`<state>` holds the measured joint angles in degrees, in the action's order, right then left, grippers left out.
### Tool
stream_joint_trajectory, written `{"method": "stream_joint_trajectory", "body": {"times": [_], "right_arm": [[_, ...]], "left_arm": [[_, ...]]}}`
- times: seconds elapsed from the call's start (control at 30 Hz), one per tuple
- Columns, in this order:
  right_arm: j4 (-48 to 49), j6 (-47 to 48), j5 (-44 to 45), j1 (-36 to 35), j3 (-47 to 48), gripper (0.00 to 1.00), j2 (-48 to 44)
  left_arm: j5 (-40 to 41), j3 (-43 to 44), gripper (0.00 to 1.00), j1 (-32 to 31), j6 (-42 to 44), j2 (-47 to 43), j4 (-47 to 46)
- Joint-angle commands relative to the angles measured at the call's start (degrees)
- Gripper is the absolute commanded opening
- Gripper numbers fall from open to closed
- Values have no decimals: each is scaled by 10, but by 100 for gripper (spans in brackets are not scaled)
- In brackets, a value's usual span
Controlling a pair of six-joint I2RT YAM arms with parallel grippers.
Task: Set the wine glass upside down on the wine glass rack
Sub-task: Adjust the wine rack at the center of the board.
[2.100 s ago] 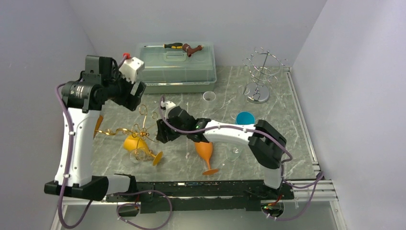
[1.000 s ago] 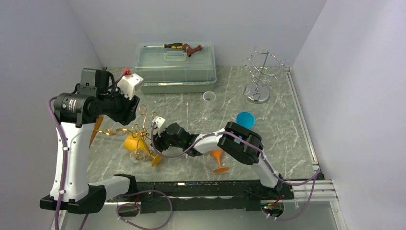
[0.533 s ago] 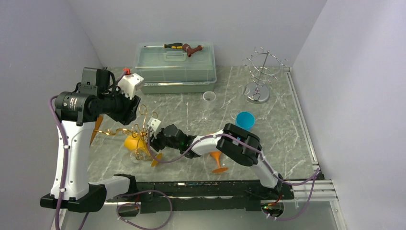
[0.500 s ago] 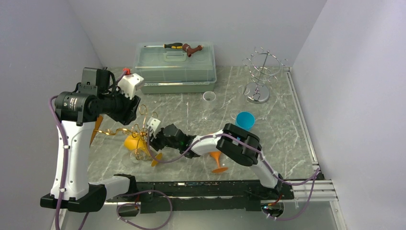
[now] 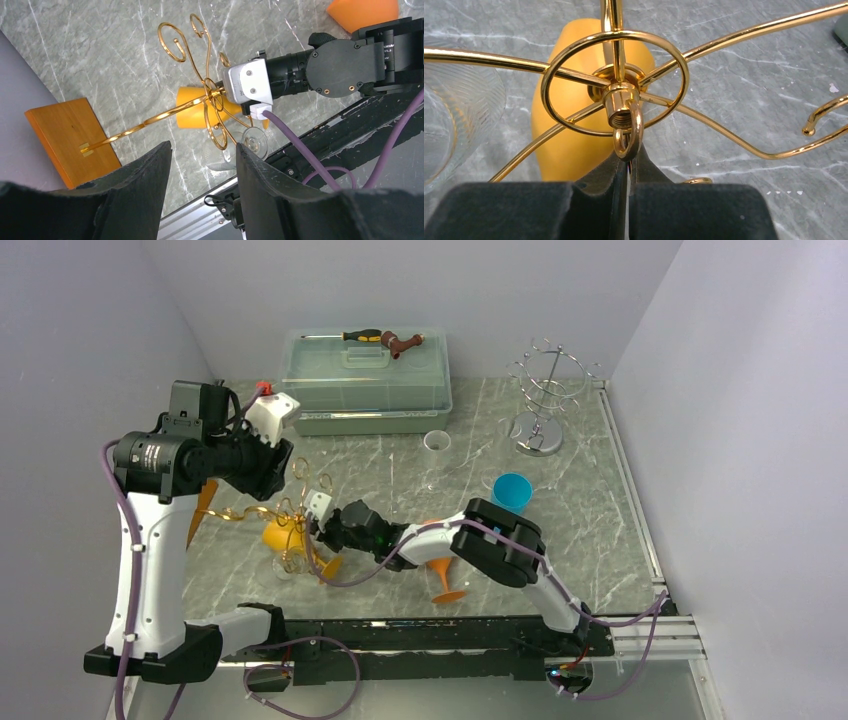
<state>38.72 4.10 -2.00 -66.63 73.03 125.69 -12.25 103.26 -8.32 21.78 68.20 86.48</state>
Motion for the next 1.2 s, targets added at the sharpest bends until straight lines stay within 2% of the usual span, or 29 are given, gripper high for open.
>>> {"method": "stream_joint_trajectory", "body": {"times": [0.0,0.73,1.17], "right_arm": [[13,6,1,1,-16,0,-64],[-164,4,-26,25,21,0,-219],[-379,47,-48,42,165,0,-250]], "left_arm": [[-16,22,56,2,-2,-5,-8],[-54,39,55,2,-27,-6,-3],[-64,56,54,2,-38,-10,-21]]}}
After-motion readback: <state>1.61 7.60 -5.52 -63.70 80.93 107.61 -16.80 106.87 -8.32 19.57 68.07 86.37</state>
